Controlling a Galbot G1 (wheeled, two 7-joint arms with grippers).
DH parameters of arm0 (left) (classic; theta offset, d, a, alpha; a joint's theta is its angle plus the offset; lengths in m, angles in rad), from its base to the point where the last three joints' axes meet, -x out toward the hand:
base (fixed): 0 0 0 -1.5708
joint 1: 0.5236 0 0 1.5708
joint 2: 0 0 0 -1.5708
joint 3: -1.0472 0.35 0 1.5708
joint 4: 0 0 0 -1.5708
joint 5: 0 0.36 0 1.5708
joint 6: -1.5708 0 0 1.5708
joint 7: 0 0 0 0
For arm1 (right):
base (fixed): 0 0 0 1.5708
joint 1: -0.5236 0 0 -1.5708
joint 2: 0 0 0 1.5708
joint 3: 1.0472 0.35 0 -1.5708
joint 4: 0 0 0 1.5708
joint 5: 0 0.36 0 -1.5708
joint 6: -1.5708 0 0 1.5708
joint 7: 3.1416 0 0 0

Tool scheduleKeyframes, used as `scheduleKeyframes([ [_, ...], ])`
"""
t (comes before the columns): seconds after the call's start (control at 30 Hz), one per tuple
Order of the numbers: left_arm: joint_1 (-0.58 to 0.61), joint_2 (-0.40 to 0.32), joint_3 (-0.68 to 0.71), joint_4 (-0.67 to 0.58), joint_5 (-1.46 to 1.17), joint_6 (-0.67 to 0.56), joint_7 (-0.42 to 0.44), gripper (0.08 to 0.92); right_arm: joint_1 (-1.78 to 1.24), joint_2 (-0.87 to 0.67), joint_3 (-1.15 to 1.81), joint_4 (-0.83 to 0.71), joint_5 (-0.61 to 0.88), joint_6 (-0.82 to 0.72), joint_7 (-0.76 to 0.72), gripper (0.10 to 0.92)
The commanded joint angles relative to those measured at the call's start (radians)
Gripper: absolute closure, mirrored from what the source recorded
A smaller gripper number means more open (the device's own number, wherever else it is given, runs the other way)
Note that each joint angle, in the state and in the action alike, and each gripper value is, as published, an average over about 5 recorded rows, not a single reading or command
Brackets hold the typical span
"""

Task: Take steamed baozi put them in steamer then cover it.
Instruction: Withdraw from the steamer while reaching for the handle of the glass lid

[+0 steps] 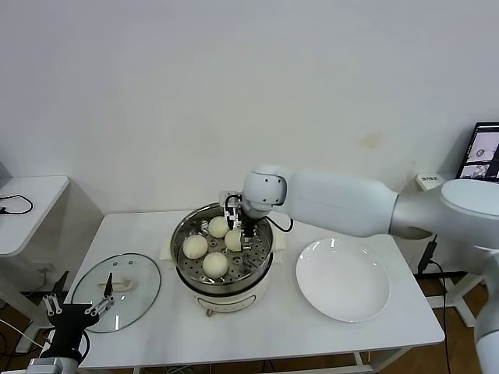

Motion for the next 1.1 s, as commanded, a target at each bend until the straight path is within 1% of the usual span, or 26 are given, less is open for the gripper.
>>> scheduleKeyframes([
  [0.03,-0.007,0.001,0.001,0.002,-0.001,0.001,-0.001,0.177,0.036,-0.182,0.071,0.179,0.003,0.004,0.067,0.202],
  [0.13,-0.012,-0.001,0.005,0.009,0.002,-0.003,-0.001,0.177,-0.027,-0.289,0.128,0.280,0.064,0.023,0.232,0.203],
  [0.27,-0.020,-0.010,0.009,0.022,0.009,-0.019,-0.003,0.177,-0.162,-0.434,0.229,0.396,0.194,0.123,0.544,0.203],
  [0.3,-0.021,-0.013,0.010,0.025,0.012,-0.023,-0.004,0.177,-0.221,-0.476,0.275,0.421,0.199,0.173,0.609,0.203],
  [0.37,-0.023,-0.019,0.011,0.033,0.021,-0.030,-0.006,0.177,-0.367,-0.549,0.385,0.456,0.167,0.272,0.680,0.202],
  [0.43,-0.025,-0.022,0.011,0.043,0.037,-0.038,-0.008,0.177,-0.553,-0.608,0.544,0.487,0.122,0.369,0.718,0.203],
  [0.53,-0.030,-0.026,0.010,0.057,0.059,-0.048,-0.011,0.177,-0.841,-0.652,0.834,0.522,0.056,0.488,0.743,0.203],
  [0.67,-0.038,-0.029,0.009,0.076,0.080,-0.057,-0.019,0.177,-1.189,-0.619,1.216,0.537,-0.025,0.614,0.728,0.202],
  [0.77,-0.042,-0.029,0.012,0.093,0.109,-0.066,-0.026,0.177,-1.417,-0.539,1.462,0.530,-0.090,0.698,0.686,0.203],
  [0.93,-0.064,-0.022,0.012,0.140,0.239,-0.104,-0.038,0.177,-1.693,-0.336,1.815,0.517,-0.146,0.808,0.578,0.202],
  [1.0,-0.080,-0.007,0.006,0.170,0.327,-0.121,-0.044,0.177,-1.765,-0.268,1.915,0.512,-0.142,0.831,0.549,0.203],
  [1.1,-0.102,0.037,-0.009,0.224,0.509,-0.139,-0.064,0.177,-1.859,-0.189,2.018,0.513,-0.127,0.844,0.523,0.203],
])
